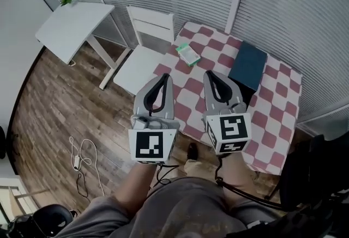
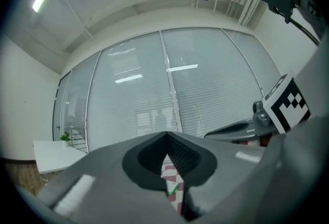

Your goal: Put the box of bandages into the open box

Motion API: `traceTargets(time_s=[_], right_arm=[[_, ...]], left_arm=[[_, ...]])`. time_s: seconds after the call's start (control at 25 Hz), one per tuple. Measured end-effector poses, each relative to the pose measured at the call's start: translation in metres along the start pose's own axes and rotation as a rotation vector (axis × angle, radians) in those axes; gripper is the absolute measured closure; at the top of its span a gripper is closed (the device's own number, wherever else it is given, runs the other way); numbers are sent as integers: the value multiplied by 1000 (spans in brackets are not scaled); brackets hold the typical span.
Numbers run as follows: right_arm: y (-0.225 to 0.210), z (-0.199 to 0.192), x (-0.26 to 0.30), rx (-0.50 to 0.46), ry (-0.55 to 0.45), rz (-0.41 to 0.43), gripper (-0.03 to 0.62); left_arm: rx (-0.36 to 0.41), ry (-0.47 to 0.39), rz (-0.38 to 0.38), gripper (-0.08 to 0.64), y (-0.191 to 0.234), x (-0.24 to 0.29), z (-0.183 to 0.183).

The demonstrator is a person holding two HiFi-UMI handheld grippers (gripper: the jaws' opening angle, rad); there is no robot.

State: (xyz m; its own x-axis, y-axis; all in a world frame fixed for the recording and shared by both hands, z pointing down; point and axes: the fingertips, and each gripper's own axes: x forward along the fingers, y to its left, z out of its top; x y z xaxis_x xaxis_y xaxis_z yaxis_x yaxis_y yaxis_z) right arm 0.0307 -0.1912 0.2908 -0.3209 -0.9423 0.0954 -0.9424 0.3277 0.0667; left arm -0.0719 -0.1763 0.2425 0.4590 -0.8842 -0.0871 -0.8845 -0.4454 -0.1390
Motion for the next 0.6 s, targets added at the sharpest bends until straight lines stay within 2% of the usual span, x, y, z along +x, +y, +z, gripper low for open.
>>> traceTargets(time_s=[0.28,0.44,0.6], right_arm=[[-30,7,56,-5,-1,21,552],[-37,9,80,-26,6,35,548],[-40,-4,102,-29,27,35,545]], left_arm=[[12,-20,43,560,25,48,3],[-9,-20,71,560,41,66,0],[-23,-20,70,560,53,83,-13]])
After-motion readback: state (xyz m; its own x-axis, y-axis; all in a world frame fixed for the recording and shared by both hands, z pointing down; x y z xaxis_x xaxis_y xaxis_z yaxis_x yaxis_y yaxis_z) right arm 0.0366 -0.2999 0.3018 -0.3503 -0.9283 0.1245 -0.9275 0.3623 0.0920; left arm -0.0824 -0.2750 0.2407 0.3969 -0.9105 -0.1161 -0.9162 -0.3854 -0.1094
